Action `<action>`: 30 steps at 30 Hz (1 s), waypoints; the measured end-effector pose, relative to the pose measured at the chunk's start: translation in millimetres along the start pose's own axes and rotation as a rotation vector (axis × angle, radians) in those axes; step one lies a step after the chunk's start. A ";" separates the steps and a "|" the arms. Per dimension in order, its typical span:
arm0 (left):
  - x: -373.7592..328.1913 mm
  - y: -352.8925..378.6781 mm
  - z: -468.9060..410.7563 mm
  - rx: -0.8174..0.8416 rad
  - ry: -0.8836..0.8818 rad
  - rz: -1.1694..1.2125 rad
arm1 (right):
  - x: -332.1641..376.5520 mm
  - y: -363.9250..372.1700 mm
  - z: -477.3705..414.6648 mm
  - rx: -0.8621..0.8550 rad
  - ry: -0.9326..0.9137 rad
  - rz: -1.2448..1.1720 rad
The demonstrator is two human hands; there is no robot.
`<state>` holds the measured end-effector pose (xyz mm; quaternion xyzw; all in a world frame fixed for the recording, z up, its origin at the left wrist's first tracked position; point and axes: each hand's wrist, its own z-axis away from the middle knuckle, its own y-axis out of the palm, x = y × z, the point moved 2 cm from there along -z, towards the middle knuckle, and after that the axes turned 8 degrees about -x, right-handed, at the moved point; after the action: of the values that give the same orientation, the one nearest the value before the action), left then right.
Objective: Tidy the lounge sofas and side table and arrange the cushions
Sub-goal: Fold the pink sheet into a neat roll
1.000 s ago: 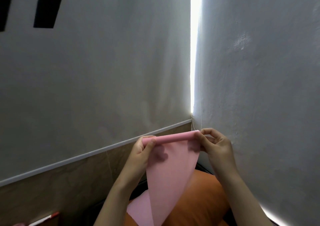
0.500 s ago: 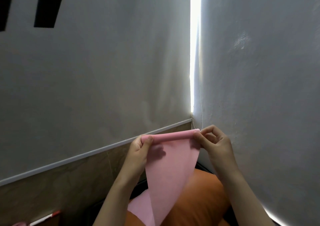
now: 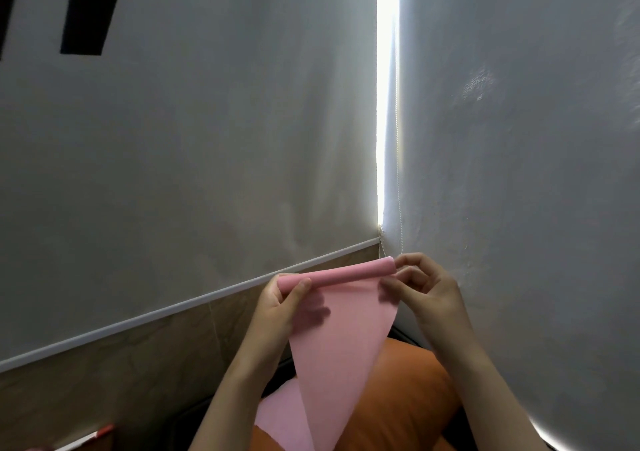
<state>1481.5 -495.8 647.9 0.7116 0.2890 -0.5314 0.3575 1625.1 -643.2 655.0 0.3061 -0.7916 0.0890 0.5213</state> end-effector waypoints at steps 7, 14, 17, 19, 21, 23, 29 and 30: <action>-4.0 0.3 -1.5 -0.031 0.056 -0.044 | 1.6 -3.0 -0.6 -0.058 0.000 -0.021; -0.5 3.3 -3.5 0.019 0.046 -0.086 | -0.1 -6.4 -6.5 -0.051 0.009 -0.002; -0.7 4.0 -3.7 -0.006 0.054 -0.082 | -3.4 -6.0 -5.9 -0.045 0.047 -0.026; -1.7 4.8 -3.0 -0.021 0.056 -0.067 | -4.6 -4.5 -5.1 -0.038 0.060 -0.041; -2.2 5.6 -3.1 -0.032 0.050 -0.055 | -5.6 -3.5 -5.2 -0.022 0.058 -0.036; -2.3 6.4 -3.3 -0.029 0.040 -0.046 | -6.1 -2.9 -5.8 -0.007 0.048 -0.023; 0.0 7.3 -3.4 0.033 0.023 -0.038 | -6.3 -1.2 -8.2 0.010 0.046 -0.046; 0.6 7.0 -3.7 0.041 0.028 -0.043 | -6.0 -0.9 -8.1 0.018 0.050 -0.049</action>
<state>1489.2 -496.7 649.4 0.7197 0.2983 -0.5349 0.3271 1633.4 -637.9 653.2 0.3278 -0.7699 0.0910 0.5399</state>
